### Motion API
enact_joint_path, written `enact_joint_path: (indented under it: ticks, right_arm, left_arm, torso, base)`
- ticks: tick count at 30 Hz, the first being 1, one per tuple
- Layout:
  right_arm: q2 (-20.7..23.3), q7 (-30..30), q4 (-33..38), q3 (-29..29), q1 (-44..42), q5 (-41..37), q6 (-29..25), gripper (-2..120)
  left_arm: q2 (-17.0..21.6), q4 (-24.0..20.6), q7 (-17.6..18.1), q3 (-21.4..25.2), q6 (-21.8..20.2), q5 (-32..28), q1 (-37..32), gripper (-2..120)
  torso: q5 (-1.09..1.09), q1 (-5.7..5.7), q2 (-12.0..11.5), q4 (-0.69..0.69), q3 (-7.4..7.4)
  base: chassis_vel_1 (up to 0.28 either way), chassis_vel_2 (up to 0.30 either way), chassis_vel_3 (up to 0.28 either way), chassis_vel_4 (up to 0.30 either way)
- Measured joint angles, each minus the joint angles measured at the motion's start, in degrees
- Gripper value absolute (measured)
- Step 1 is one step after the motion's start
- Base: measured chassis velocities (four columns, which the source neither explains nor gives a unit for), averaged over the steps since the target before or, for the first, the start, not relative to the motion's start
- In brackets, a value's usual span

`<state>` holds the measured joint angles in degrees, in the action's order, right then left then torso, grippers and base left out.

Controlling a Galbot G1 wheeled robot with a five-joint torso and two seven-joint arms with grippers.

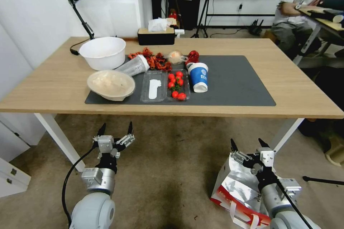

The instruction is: Pick up the food delivery bag from the floor and place it on the table.

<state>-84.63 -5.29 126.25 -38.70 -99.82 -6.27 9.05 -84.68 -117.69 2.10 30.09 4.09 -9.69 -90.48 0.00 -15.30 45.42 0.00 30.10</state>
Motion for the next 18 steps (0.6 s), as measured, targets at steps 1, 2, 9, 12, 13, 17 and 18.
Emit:
enact_joint_path:
  ticks: [1, 2, 9, 12, 13, 17, 18]
  right_arm:
    - [0.0, 0.0, 0.0, 0.0, 0.0, 0.0, 0.0, 100]
    - [0.0, 0.0, 0.0, 0.0, 0.0, 0.1, 0.0, 100]
    - [0.2, 0.0, -0.2, 0.0, 0.1, 0.1, 0.2, 100]
    - [0.2, -0.2, -0.5, 0.0, 0.2, 0.2, 0.2, 100]
    - [0.1, -0.3, -0.5, 0.1, 0.3, 0.3, 0.3, 100]
    - [0.0, -0.3, -0.8, 0.1, 0.5, 0.4, 0.3, 100]
    - [0.0, -0.3, -0.9, 0.1, 0.6, 0.4, 0.3, 100]
  left_arm:
    - [0.0, 0.0, 0.0, 0.0, 0.0, 0.0, 0.0, 100]
    - [0.0, 0.1, 0.0, 0.0, 0.0, -0.1, 0.1, 100]
    - [0.0, 0.4, 0.0, -0.1, -0.1, 0.0, 0.3, 100]
    - [0.0, 0.6, -0.1, -0.1, -0.1, 0.0, 0.4, 100]
    - [0.0, 0.6, -0.1, -0.1, -0.1, 0.0, 0.5, 100]
    - [0.1, 0.9, -0.1, -0.2, -0.1, -0.3, 0.9, 100]
    - [0.1, 0.9, -0.1, -0.2, -0.1, -0.3, 1.1, 100]
  torso:
    - [0.0, 0.09, -0.2, 0.0, -0.12]
    - [0.0, 0.32, -0.7, 0.0, -0.39]
    - [0.0, 0.96, -2.3, 0.0, -1.31]
    - [0.0, 1.28, -3.1, 0.0, -1.8]
    - [0.0, 1.36, -3.3, 0.0, -1.89]
    - [0.0, 1.84, -4.5, 0.0, -2.62]
    - [0.0, 1.96, -4.8, 0.0, -2.79]
  base:
    - [0.0, 0.0, 0.0, 0.0]
    - [0.0, 0.0, 0.0, 0.0]
    - [0.0, 0.0, 0.0, 0.0]
    - [0.0, 0.0, 0.0, 0.0]
    - [0.0, 0.0, 0.0, 0.0]
    - [0.0, 0.0, 0.0, 0.0]
    - [0.0, 0.0, 0.0, 0.0]
